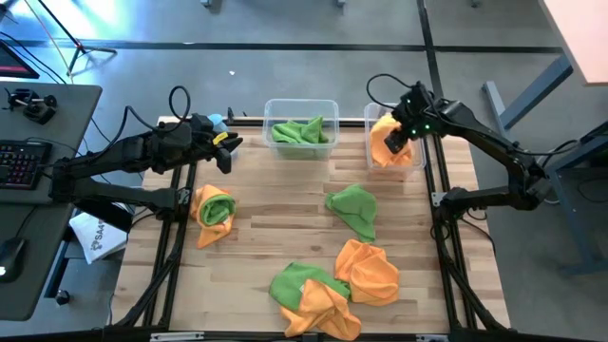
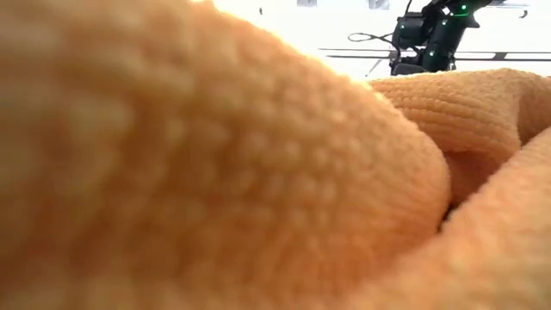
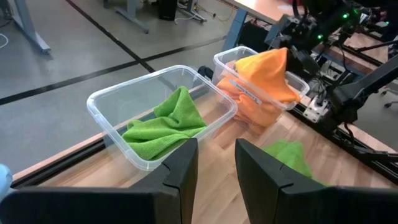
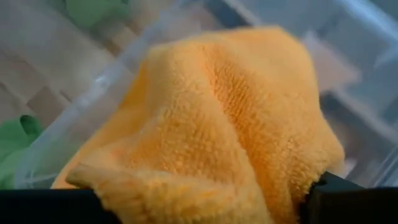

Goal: Sort microfiber towel by color & place in baskets
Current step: Put the yellow towel into the right transparent bin

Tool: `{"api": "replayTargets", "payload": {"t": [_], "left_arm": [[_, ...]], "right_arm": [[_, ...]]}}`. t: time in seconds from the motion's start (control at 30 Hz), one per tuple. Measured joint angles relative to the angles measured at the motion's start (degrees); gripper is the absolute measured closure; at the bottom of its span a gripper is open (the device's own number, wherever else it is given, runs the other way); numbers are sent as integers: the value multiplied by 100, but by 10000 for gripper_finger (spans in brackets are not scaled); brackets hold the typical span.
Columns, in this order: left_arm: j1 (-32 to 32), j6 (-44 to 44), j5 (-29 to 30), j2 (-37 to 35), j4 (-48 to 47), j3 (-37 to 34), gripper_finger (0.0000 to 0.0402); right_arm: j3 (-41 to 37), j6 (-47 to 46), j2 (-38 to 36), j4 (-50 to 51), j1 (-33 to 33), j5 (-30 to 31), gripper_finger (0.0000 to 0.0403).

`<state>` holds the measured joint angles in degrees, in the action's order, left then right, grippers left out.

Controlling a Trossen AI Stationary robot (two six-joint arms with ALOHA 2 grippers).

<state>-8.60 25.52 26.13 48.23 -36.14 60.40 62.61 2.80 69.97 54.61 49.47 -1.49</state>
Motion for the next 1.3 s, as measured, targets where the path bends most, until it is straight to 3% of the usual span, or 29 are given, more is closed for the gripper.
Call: {"api": "replayTargets", "payload": {"t": [0.23, 0.47, 1.3], "left_arm": [[0, 98, 0, 22, 0, 0, 308], [0, 146, -2, 119, 0, 0, 308], [2, 431, -64, 446, -2, 0, 308]], "right_arm": [[0, 1039, 107, -261, 24, 445, 224], [0, 1711, 599, -255, 55, 310, 235], [0, 2580, 2585, -433, 81, 108, 236]]}}
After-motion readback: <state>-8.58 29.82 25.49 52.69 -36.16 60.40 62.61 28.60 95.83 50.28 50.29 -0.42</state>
